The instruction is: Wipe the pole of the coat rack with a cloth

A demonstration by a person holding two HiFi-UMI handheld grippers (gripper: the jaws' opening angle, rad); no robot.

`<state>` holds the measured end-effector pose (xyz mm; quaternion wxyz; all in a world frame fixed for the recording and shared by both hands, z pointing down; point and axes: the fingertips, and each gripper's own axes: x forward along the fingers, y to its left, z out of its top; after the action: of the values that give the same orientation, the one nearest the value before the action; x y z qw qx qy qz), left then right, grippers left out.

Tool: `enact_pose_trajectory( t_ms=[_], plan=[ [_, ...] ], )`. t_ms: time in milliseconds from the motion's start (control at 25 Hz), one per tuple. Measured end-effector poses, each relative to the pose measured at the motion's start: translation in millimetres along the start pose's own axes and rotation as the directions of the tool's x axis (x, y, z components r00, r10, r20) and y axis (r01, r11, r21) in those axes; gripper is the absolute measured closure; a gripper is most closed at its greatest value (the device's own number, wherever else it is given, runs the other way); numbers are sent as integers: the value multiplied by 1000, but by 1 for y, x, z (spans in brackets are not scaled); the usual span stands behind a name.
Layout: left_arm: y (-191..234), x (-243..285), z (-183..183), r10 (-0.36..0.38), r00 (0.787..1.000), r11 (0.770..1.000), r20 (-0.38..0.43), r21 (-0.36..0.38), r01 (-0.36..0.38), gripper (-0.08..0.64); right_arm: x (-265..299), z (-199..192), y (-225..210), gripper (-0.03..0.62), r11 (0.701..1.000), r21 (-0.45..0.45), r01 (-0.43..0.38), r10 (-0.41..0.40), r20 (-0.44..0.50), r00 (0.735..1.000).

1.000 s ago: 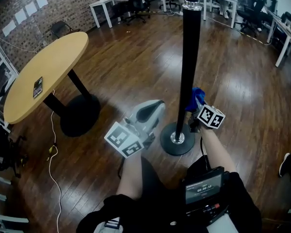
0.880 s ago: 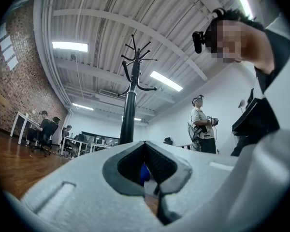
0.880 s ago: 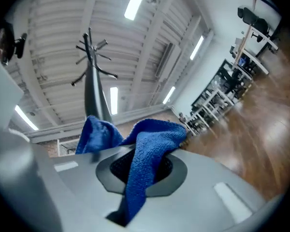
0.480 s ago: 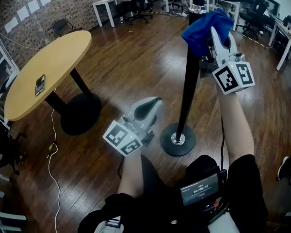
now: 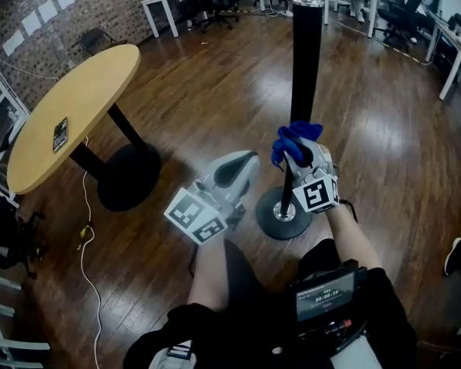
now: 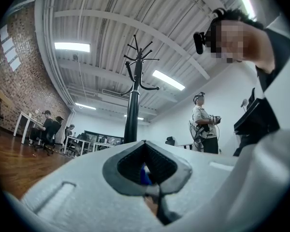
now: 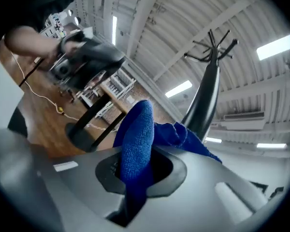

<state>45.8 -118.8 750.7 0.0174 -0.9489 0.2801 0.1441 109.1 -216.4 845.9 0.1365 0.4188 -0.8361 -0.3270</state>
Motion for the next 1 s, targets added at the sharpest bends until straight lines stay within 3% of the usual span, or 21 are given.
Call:
enact_pose_trajectory(
  t_ms=[120,200,400,560,720,880,1000],
  plan=[
    [-4,0,1,-7,1000,1000,-7,2,7,558,-11,-79,61,575,988,133,-73,90,-128,988],
    [-4,-2,4,-4,1000,1000,-4,8,4,558,-18,-105,78,575,982,170,-85,117,-186,976],
    [-3,-4,6,5,1000,1000,9,11,-5,558,-16,-91,63,575,986,141,-88,113,-178,978],
    [-5,2,8,-13,1000,1000,10,12,13,558,-6,-40,21,575,995,91,-30,38,-91,995],
    [-7,2,7,-20,1000,1000,6,14,20,558,8,56,-49,575,998,2,64,-64,81,995],
    [-7,5,9,-20,1000,1000,6,20,20,558,8,161,-152,575,978,11,207,-202,275,940],
    [-6,6,10,-17,1000,1000,10,22,17,558,-2,213,-208,575,961,90,261,-275,392,878]
  ],
)
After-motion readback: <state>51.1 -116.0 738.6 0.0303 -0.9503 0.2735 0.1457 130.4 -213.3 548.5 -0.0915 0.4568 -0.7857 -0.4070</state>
